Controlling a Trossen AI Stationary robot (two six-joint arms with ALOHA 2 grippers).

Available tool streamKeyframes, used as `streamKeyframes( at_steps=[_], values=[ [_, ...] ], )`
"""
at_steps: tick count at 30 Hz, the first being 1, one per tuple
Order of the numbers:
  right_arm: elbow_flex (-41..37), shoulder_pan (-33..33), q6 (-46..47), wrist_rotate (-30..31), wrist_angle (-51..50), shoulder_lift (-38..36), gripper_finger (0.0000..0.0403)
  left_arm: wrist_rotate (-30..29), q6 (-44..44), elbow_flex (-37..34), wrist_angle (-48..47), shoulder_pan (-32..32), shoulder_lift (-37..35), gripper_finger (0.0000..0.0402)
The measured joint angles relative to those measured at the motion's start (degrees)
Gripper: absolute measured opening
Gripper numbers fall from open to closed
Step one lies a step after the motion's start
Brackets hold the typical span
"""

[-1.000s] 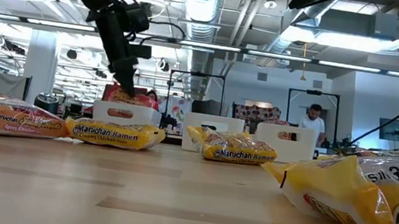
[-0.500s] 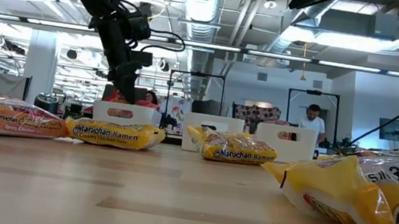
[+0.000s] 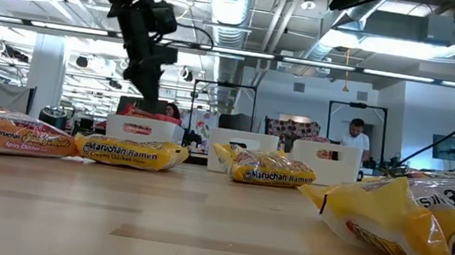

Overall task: Sort Maruchan noodles
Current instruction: Put the yellow noodle pack into the middle white bin

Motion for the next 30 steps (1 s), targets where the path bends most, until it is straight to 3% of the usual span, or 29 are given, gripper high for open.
streamKeyframes(
  at_steps=[5,10,13,16,21,24,30],
  values=[
    [0.0,0.0,0.05,-2.1,0.02,0.0,0.0154,5.51,-3.91,6.64,-7.06,0.03,0.0,0.0126],
    [-0.02,-0.23,0.15,-5.66,1.7,0.0,0.0174,18.65,-9.51,12.63,-11.68,-0.08,0.0,0.0126],
    [-0.02,-1.38,-0.03,-10.81,3.41,0.0,0.0195,27.59,-12.71,14.64,-12.26,-0.9,-0.06,0.0126],
    [-0.02,-3.88,-1.29,-19.23,3.37,0.0,0.0211,32.65,-14.25,14.78,-12.44,-2.81,-1.24,0.0126],
    [-0.02,-8.69,-3.47,-34.91,5.23,2.47,0.0218,32.15,-17.02,14.78,-12.95,-8.6,-3.94,0.0126],
    [0.04,-10.03,-6.49,-38.87,6.71,5.11,0.0219,29.49,-18.35,14.8,-12.83,-12.98,-6.06,0.0126],
    [-0.02,-10.46,-9.62,-44.08,6.2,12.65,0.0219,18.55,-22.58,14.8,-13.36,-22.14,-9.69,0.0126]
  ],
)
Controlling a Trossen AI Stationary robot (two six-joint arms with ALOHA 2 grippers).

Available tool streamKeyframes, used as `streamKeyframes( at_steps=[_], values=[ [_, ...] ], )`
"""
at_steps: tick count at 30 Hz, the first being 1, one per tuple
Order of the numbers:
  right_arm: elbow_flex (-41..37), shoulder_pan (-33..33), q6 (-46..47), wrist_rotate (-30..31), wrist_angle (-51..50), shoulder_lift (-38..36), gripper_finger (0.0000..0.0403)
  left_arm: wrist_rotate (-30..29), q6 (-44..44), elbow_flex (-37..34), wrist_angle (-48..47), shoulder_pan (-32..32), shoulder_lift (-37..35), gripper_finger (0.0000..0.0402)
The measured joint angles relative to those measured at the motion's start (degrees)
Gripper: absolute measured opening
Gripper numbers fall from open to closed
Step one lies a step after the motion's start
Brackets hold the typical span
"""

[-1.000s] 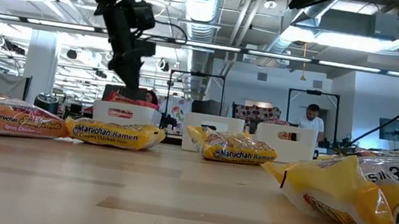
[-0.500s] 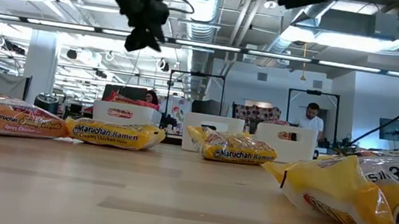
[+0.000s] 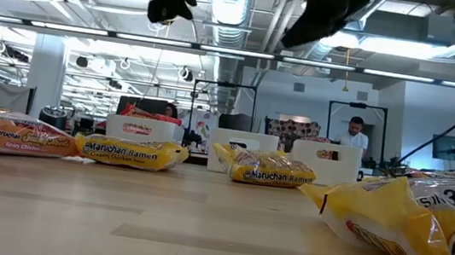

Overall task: Sort Maruchan noodles
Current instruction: Put the yellow noodle pack into the middle white bin

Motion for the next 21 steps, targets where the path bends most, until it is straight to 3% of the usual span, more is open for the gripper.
streamKeyframes(
  at_steps=[7,12,21],
  values=[
    [-0.02,0.08,-1.38,-6.9,0.04,9.1,0.0219,-9.99,-3.75,0.0,-1.55,-8.64,-3.74,0.0126],
    [-0.02,0.08,-2.84,-8.03,-0.49,15.11,0.0219,-15.58,-5.82,-0.01,-4.1,-12.62,-5.34,0.0126],
    [0.07,0.08,-2.99,-9.73,0.59,23.66,0.0219,-19.51,-11.63,-6.81,-3.27,-16.44,-8.56,0.0125]
  ],
)
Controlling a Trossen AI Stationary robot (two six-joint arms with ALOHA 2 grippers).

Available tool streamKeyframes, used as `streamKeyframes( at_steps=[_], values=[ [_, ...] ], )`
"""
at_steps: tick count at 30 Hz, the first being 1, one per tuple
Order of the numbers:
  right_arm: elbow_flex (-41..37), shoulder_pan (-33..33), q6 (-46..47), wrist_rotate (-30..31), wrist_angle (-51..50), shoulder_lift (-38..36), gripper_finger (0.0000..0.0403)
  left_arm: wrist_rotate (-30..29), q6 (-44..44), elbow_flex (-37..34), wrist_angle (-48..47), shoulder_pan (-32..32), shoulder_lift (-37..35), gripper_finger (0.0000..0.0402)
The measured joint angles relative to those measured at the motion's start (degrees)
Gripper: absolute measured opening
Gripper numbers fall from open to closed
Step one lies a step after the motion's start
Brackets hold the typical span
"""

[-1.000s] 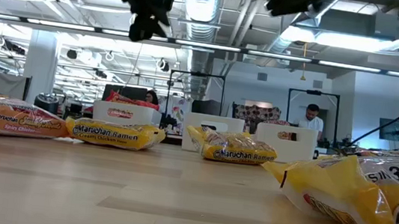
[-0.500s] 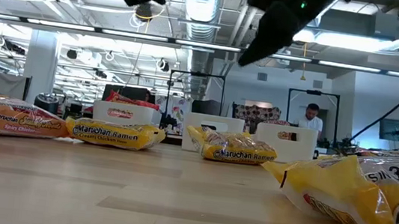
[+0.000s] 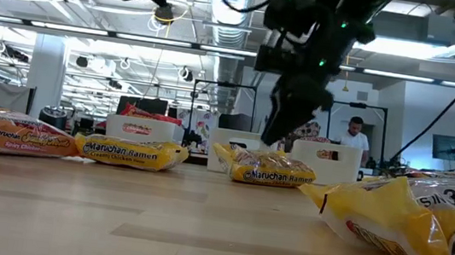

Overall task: Sort Maruchan noodles
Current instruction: Put the yellow noodle pack into the middle white bin

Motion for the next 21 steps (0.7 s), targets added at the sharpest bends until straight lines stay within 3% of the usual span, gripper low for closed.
streamKeyframes(
  at_steps=[9,12,15,21],
  values=[
    [0.28,-0.09,2.64,0.22,0.01,4.95,0.0217,-2.33,-4.02,-4.47,2.3,-2.71,-0.63,0.0125],
    [0.28,-0.09,4.97,0.09,-0.14,5.5,0.0201,-2.62,-4.08,-4.79,2.81,-3.12,-0.63,0.0125],
    [0.24,-0.04,7.01,0.05,-0.23,5.56,0.0161,-2.64,-4.12,-4.9,2.79,-3.1,-0.63,0.0125],
    [0.17,-0.07,11.11,-0.43,-0.52,5.59,0.0044,-2.64,-4.2,-4.9,3.44,-3.07,-0.62,0.0125]
  ],
)
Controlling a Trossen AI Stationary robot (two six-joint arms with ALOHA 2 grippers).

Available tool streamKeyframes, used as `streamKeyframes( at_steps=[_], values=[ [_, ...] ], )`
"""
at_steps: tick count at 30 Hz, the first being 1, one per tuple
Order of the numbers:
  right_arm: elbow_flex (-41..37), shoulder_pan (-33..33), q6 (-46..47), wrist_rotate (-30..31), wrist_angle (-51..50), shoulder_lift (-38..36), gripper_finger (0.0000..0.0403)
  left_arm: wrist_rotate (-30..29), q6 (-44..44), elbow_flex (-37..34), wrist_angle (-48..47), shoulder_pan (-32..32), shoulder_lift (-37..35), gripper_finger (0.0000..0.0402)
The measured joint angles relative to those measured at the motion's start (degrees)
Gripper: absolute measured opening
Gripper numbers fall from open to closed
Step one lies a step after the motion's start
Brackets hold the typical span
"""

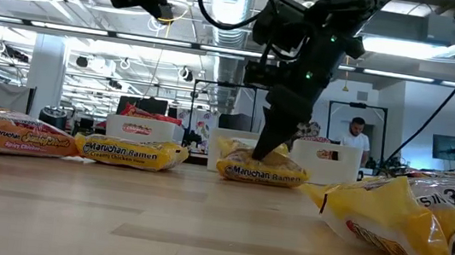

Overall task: Sort Maruchan noodles
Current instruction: Put the yellow noodle pack into the middle white bin

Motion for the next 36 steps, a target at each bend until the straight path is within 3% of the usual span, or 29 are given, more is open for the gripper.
streamKeyframes(
  at_steps=[3,14,22,28,36],
  values=[
    [0.03,0.16,0.23,-1.05,-0.16,0.0,0.0013,0.01,-0.16,0.0,0.09,0.0,0.0,0.0125],
    [12.35,3.55,-2.51,-1.33,-13.39,0.78,0.0004,0.5,-4.32,0.0,-0.02,0.04,0.01,0.0125],
    [23.34,4.4,-3.63,8.39,-21.36,0.52,0.0004,0.52,-4.19,0.0,-2.49,0.04,0.03,0.0125],
    [27.81,0.85,-8.24,16.9,-22.47,0.41,0.0004,2.45,-4.33,0.0,-2.45,0.04,0.03,0.0125],
    [28.33,-9.25,-16.57,16.69,-16.59,0.39,0.0005,2.82,-4.11,0.0,-2.37,0.04,0.03,0.0125]
  ],
)
